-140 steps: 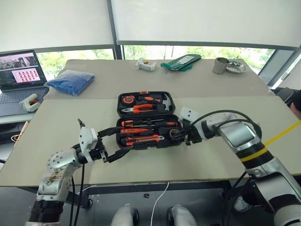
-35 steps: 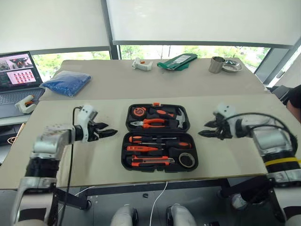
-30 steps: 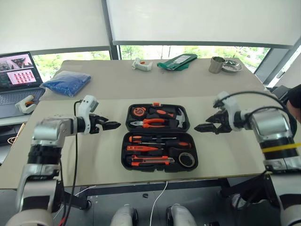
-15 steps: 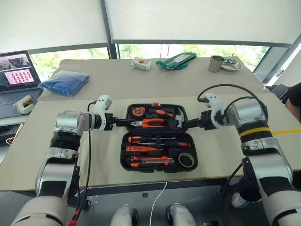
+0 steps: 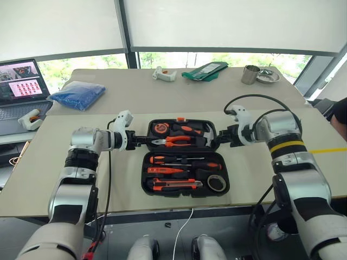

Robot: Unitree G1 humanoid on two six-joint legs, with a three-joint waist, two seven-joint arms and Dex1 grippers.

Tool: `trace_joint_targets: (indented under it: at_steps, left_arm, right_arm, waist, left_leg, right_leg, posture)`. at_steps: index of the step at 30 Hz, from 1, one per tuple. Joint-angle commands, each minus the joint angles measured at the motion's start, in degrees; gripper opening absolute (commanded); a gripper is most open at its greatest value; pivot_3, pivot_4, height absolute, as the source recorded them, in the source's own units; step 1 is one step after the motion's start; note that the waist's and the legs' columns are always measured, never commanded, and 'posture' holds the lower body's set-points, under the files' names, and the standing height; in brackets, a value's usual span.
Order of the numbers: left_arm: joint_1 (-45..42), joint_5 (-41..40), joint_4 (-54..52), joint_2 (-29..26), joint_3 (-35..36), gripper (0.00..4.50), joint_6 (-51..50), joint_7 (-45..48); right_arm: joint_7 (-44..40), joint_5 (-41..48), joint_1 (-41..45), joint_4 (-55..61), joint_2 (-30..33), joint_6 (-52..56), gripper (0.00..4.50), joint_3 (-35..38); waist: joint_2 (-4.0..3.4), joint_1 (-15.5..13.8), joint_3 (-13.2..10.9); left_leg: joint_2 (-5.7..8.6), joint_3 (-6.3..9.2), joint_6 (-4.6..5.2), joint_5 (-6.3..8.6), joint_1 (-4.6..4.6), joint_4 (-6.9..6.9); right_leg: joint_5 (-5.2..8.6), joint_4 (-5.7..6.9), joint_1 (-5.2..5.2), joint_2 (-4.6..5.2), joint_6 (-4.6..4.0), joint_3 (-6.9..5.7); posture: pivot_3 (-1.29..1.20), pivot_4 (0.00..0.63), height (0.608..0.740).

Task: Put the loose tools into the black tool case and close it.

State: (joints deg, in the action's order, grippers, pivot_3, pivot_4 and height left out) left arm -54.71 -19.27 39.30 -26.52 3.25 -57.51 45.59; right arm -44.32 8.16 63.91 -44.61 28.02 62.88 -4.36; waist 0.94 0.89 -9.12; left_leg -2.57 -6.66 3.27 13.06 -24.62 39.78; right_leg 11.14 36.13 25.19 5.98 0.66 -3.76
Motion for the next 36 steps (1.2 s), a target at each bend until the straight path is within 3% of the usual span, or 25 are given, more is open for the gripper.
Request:
trace_joint_targets:
  at_steps: [1, 4, 8, 13, 18, 21, 26, 31, 33, 36]
  left_arm:
    - [1.1, -2.4, -0.3, 1.1, 4.6, 0.05, 5.9, 0.2]
    - [3.4, -3.7, -2.7, 1.6, 8.3, 0.05, 14.2, 1.2]
    - [10.0, -2.2, -7.6, 2.1, 10.1, 0.05, 34.9, 5.0]
    - [18.5, -1.0, -11.5, 2.7, 9.8, 0.05, 49.8, 6.9]
    - [25.3, 4.6, -10.9, 0.2, 5.6, 0.05, 69.9, 12.7]
    - [28.1, 3.5, -10.9, -0.1, 5.0, 0.0, 78.7, 17.0]
    - [32.3, 4.6, -9.7, -3.2, 3.7, 1.81, 90.3, 20.9]
    - [34.2, 4.5, -8.2, -6.2, 4.0, 3.63, 97.3, 22.7]
    - [33.7, 4.7, -7.1, -6.5, 2.8, 4.4, 100.1, 24.1]
    - [33.0, 4.5, -6.7, -7.2, 0.9, 4.45, 102.7, 26.9]
  right_arm:
    - [0.7, 2.3, -3.2, 6.6, -0.8, -11.8, 0.0, 4.5]
    - [-3.5, 2.4, -9.0, 16.6, 0.4, -23.6, 0.0, 3.6]
    - [-1.5, 2.9, -16.8, 26.6, 0.5, -39.5, 0.0, 7.1]
    - [-0.3, -5.6, -30.0, 32.8, 6.1, -61.9, 0.0, 4.0]
    - [10.3, -18.5, -38.7, 29.5, 11.5, -85.1, 0.0, 1.0]
    - [16.9, -24.4, -42.4, 25.9, 13.8, -98.5, 1.02, -0.3]
    - [25.3, -31.2, -44.5, 19.0, 17.3, -110.7, 2.75, -0.8]
    - [27.5, -30.1, -46.3, 17.7, 19.7, -113.4, 4.42, 1.1]
    - [28.5, -30.7, -46.5, 17.4, 20.4, -114.2, 4.5, 1.2]
    - [29.3, -31.3, -47.2, 16.4, 21.6, -115.6, 4.5, 1.2]
  waist:
    - [0.0, 0.1, 0.0]
    - [0.0, 0.1, 0.0]
    - [0.03, 0.3, -0.1]
    - [0.03, -0.2, -0.1]
    - [0.02, -0.2, -0.1]
    - [0.05, -0.2, -0.1]
    - [0.07, 0.3, -0.1]
    - [0.07, 0.6, -0.1]
    - [0.07, 0.3, -0.1]
    - [0.07, 0.0, -0.1]
  left_leg:
    - [0.0, 0.0, -0.01, 0.0, 0.07, 0.0]
    - [-0.02, 0.0, -0.08, -0.05, 0.05, -0.01]
    - [-0.03, -0.06, -0.21, -0.13, -0.08, -0.07]
    - [-0.01, -0.16, -0.5, -0.29, -0.31, -0.19]
    - [0.08, -0.25, -0.32, -0.18, -0.34, -0.15]
    - [0.1, -0.27, -0.23, -0.12, -0.03, -0.15]
    - [0.01, -0.35, 0.14, 0.1, 0.23, -0.15]
    - [-0.15, -0.38, 0.07, 0.05, 0.39, -0.15]
    - [-0.17, -0.37, 0.06, 0.05, 0.41, -0.14]
    - [-0.16, -0.37, 0.07, 0.05, 0.41, -0.1]
  right_leg:
    - [0.0, 0.01, -0.05, 0.0, 0.0, 0.0]
    - [-0.02, 0.05, 0.02, -0.01, -0.01, 0.02]
    - [-0.05, 0.05, 0.2, -0.01, -0.03, 0.05]
    - [-0.06, -0.13, 0.38, -0.02, -0.03, 0.03]
    - [-0.01, -0.28, 0.31, 0.12, 0.09, 0.02]
    - [0.02, -0.32, 0.0, 0.16, 0.14, 0.04]
    - [0.09, -0.27, -0.08, 0.17, 0.07, 0.08]
    - [0.16, -0.18, -0.12, 0.09, 0.14, 0.16]
    - [0.16, -0.16, -0.13, 0.07, 0.13, 0.16]
    - [0.14, -0.16, -0.16, 0.09, 0.11, 0.16]
  posture:
    - [0.0, 0.15, 0.74]
    - [0.0, 0.15, 0.74]
    - [0.0, 0.15, 0.74]
    - [0.0, 0.15, 0.74]
    - [0.0, 0.15, 0.74]
    - [0.0, 0.15, 0.74]
    - [0.0, 0.15, 0.74]
    - [0.0, 0.15, 0.74]
    - [0.0, 0.15, 0.74]
    - [0.0, 0.15, 0.74]
